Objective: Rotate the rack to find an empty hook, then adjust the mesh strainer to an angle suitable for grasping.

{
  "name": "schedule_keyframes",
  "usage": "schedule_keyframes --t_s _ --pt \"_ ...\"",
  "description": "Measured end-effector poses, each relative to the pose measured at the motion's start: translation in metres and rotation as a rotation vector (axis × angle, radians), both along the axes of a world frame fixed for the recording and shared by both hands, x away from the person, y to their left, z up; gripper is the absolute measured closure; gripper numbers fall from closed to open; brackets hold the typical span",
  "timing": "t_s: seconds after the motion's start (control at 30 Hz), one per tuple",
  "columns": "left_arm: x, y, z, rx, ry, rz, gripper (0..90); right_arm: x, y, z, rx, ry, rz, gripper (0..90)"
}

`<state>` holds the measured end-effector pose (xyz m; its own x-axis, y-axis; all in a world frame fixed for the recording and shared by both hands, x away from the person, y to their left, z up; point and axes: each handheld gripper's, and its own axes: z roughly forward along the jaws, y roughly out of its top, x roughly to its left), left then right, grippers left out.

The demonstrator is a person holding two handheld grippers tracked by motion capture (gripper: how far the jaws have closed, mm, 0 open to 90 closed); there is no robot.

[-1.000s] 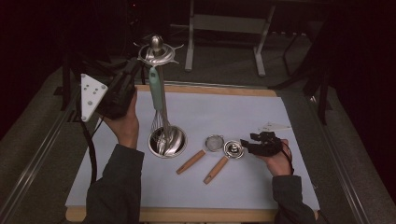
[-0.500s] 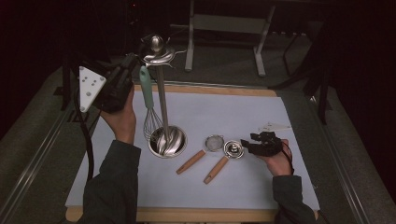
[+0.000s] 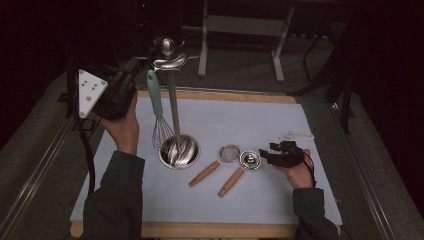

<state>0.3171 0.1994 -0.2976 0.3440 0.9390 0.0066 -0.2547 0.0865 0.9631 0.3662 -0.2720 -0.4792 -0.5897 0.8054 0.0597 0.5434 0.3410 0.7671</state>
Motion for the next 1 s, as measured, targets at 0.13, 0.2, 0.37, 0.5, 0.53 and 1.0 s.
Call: schedule_keyframes --t_s 0.13,0.2,0.37,0.5,0.53,1.0 --pt "-0.001 0.005 -0.002 0.014 0.019 0.007 89.6 0.0 0.001 0.0 -0.001 0.002 0.0 44.0" --pt "-0.002 0.007 -0.003 0.022 0.029 0.007 89.6 0.0 0.001 -0.001 -0.002 0.001 0.002 44.0" --pt "-0.006 0.011 -0.008 0.045 0.045 0.006 88.2 -0.001 0.003 0.0 -0.003 0.001 0.005 44.0" --pt "-0.007 0.017 -0.02 0.067 0.085 0.008 86.7 -0.002 0.004 0.001 -0.001 -0.004 0.01 44.0" --pt "-0.008 0.02 -0.027 0.066 0.111 0.0 86.5 -0.002 0.005 0.001 -0.003 -0.003 0.011 44.1" --pt "-0.02 0.039 -0.08 0.143 0.273 -0.028 80.7 -0.007 0.019 0.021 -0.004 -0.024 0.107 44.1"
